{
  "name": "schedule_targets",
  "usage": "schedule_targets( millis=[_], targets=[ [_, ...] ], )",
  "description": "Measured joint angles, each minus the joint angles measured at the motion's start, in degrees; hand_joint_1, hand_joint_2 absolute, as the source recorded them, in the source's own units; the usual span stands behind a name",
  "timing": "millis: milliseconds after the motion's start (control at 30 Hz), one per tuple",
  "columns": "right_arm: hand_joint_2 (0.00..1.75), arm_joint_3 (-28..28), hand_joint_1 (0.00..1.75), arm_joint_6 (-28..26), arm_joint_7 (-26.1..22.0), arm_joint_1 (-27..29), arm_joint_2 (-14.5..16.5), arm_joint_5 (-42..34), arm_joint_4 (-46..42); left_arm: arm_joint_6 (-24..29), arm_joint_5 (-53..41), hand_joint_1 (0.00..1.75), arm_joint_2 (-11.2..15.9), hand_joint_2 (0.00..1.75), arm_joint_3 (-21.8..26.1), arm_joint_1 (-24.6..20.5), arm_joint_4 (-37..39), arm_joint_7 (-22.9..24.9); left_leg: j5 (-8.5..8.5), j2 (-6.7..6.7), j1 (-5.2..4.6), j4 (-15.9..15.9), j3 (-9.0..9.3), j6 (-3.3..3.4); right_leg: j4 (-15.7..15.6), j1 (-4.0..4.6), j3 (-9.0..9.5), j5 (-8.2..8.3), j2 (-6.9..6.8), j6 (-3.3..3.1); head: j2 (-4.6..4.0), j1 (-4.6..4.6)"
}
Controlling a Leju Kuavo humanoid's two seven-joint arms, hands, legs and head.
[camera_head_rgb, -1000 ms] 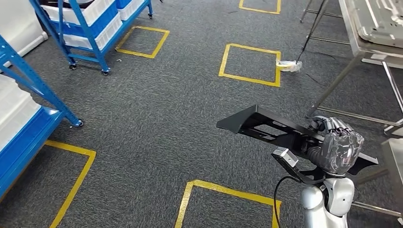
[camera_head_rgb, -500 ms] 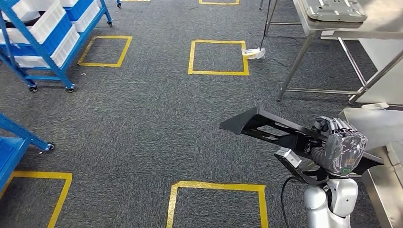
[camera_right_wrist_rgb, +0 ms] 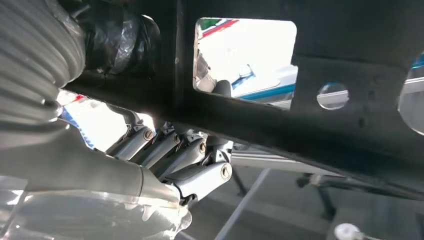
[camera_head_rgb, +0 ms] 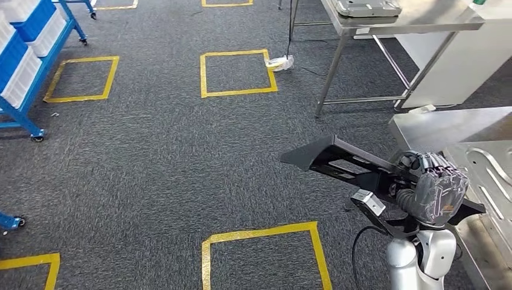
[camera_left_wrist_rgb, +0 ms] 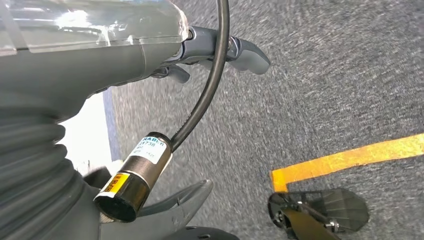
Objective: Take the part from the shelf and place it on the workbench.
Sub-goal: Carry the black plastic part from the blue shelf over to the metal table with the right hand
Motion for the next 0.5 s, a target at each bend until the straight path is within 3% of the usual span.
schedule_targets(
  millis=[33,67,133,200,267,300,367,433,500],
  targets=[
    [1.75,-0.1,1.73,0.0,0.0,0.2,0.0,0.0,0.0,0.0,-0.1,0.00,0.0,1.75,-0.1,0.0,0.0,0.1,-0.10,0.79,-0.01,0.0,0.04,-0.05,-0.2,-0.14,0.23,0.70,-0.27,0.13,0.00,0.01],
    [1.75,-0.3,1.73,0.0,0.0,0.2,0.0,0.0,0.0,-0.1,-0.2,0.00,0.0,1.75,-0.3,0.0,0.0,0.2,-0.25,1.54,0.00,0.1,0.13,-0.18,-2.8,-0.25,1.67,2.30,-0.79,0.21,0.00,0.01],
    [1.75,-0.6,1.73,0.0,0.0,0.2,0.0,0.0,0.0,-0.2,-0.4,0.00,0.1,1.75,-0.5,-0.1,0.0,0.4,-0.72,2.87,-0.16,0.3,0.41,-0.71,-10.8,-0.02,6.04,5.49,-3.38,0.15,0.00,0.02],
    [1.75,-0.7,1.73,0.0,-0.2,0.2,0.0,-0.1,-0.2,-0.3,-0.6,0.00,0.1,1.75,-0.6,-0.1,0.0,0.5,-1.19,3.96,-0.43,0.5,0.69,-1.37,-15.1,0.52,8.22,6.46,-4.89,-0.37,0.00,-0.01],
    [1.75,-1.0,1.73,0.0,-0.3,0.2,0.0,-0.1,-0.4,-0.3,-0.6,0.00,0.1,1.75,-0.6,-0.2,0.0,0.4,-1.49,5.17,-0.47,0.5,1.06,-1.96,-15.5,0.83,8.16,6.37,-3.70,-1.06,0.00,-0.04],
    [1.75,-1.1,1.73,0.0,-0.4,0.2,0.0,-0.1,-0.6,-0.3,-0.6,0.00,0.1,1.75,-0.6,-0.3,0.0,0.4,-1.82,5.04,-0.35,0.6,1.21,-2.28,-15.6,0.78,8.27,6.43,-3.03,-1.37,0.00,-0.03],
    [1.75,-1.2,1.73,0.0,-0.4,-0.1,0.0,0.0,-0.8,-0.3,-0.7,0.00,0.1,1.75,-0.7,-0.4,0.0,0.3,-3.85,2.44,-0.01,3.3,0.34,-2.71,-16.1,0.46,8.56,6.66,-1.75,-2.17,0.00,-0.05],
    [1.75,-1.2,1.73,0.0,-0.4,-0.4,0.0,0.2,-1.0,-0.3,-0.7,0.00,0.1,1.75,-0.9,-0.3,0.0,0.2,-7.47,-0.61,0.20,10.4,-2.94,-2.83,-16.1,0.35,8.63,6.73,-0.38,-2.72,0.00,-0.05],
    [1.75,-1.2,1.73,0.0,-0.3,-0.7,0.0,0.8,-1.0,-0.3,-0.6,0.00,0.1,1.75,-1.0,-0.1,0.0,0.1,-9.31,-1.34,0.22,16.6,-6.29,-2.87,-16.0,0.44,8.61,6.70,1.34,-2.84,0.00,-0.05]
  ],
)
